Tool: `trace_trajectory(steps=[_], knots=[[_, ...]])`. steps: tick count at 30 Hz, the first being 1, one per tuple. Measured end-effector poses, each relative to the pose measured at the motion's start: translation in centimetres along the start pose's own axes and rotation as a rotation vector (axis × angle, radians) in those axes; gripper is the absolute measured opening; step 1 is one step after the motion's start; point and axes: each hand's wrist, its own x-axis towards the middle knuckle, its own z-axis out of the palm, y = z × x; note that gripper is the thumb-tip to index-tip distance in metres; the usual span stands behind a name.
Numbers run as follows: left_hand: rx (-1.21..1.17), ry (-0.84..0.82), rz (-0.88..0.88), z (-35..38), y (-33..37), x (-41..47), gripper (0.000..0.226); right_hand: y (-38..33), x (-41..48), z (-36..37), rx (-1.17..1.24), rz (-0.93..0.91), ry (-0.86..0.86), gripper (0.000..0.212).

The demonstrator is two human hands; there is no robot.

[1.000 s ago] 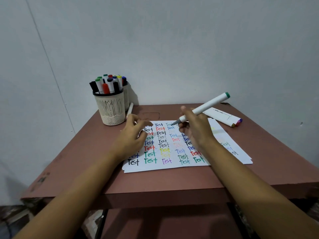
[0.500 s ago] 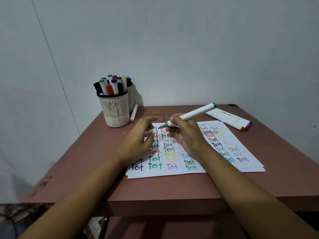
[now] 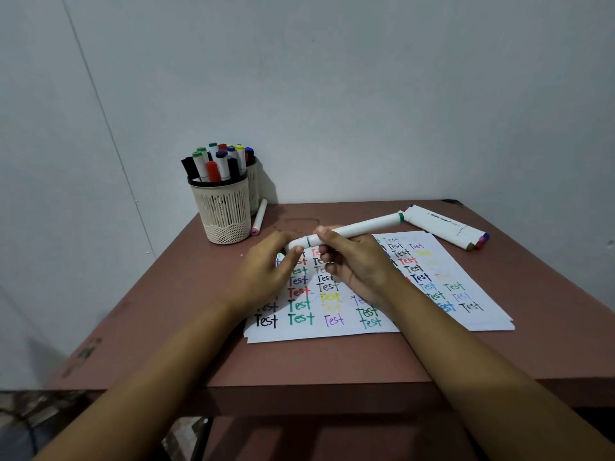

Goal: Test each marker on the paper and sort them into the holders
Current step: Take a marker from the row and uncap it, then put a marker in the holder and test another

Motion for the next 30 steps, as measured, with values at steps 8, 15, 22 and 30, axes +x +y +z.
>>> trace_trajectory(steps=[8, 15, 22, 30], knots=[[0.07, 0.011, 0.107, -0.2, 0.2, -0.3, 0.043, 0.4, -0.2, 0.0, 0.063, 0.035, -0.041, 0.01], [-0.13, -0.003, -0.068, -0.2, 0.9, 0.1, 0.038, 0.1, -0.1, -0.2, 0.101, 0.065, -0.036, 0.011], [-0.609, 0.173, -0.339, -1.1, 1.9, 0.5, 0.007, -0.6, -0.1, -0.4, 0.338, 0.184, 0.08, 0.019], [-0.415, 0.358, -0.318, -6.6, 2.1, 3.2, 0.017, 1.7, 0.2, -2.0, -0.837, -0.23, 0.364, 0.027]])
